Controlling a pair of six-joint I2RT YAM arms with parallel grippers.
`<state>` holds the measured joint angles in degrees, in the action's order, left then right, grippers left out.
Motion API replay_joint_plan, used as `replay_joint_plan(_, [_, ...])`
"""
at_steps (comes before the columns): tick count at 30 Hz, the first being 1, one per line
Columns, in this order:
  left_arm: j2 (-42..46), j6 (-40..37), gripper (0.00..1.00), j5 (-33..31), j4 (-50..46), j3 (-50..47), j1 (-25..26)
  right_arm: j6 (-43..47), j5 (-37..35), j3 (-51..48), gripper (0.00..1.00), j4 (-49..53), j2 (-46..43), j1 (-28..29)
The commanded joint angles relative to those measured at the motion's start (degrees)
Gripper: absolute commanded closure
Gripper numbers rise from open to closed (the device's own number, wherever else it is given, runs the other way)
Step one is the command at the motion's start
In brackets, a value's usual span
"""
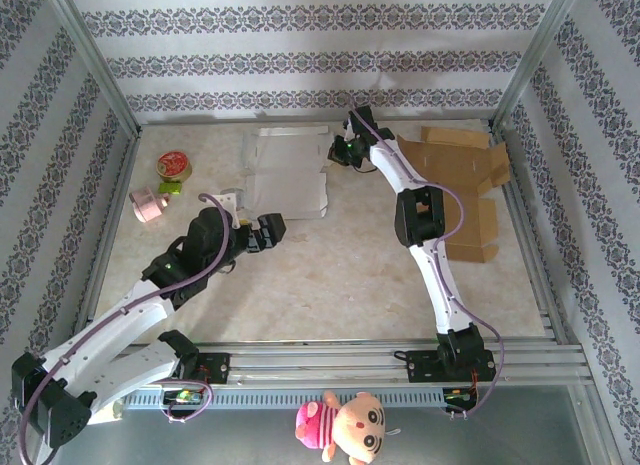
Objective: Fold the paper box
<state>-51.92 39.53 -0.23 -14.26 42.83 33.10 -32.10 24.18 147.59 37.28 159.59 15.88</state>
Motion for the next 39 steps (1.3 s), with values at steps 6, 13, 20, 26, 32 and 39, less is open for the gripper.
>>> replay_joint_plan(6, [-4.5,-4.2,0.01,3.8,-11.3,6.7,-10.8,23.6,2.2,-33.2,1.0,1.1,-25.9,1.3])
replay_joint_plan(13, [-10.6,-9.7,0.01,4.1,-19.3,8.9,-18.2,38.3,-1.7,-52.9,1.0,2.3,-38.7,2.8])
replay_joint_plan(20, [-18.7,-8.1,0.05,9.2,-17.8,8.7,-20.2,42.5,-11.6,-53.3,1.0,3.8,-38.9,6.4])
replay_joint_plan(26, [-27.1,-7.1,0.32,12.6,-9.3,8.1,-22.0,42.1,-13.7,-55.2,1.0,2.0,-39.8,7.7])
replay_joint_plan(32, [-36.0,-5.3,0.52,19.5,-1.0,8.6,-25.0,42.3,-15.7,-56.5,1.0,1.4,-40.5,7.6])
replay_joint_plan(39, [-41.9,-3.3,0.55,25.8,6.6,9.5,-25.7,42.3,-15.1,-56.7,1.0,0.9,-40.5,7.6])
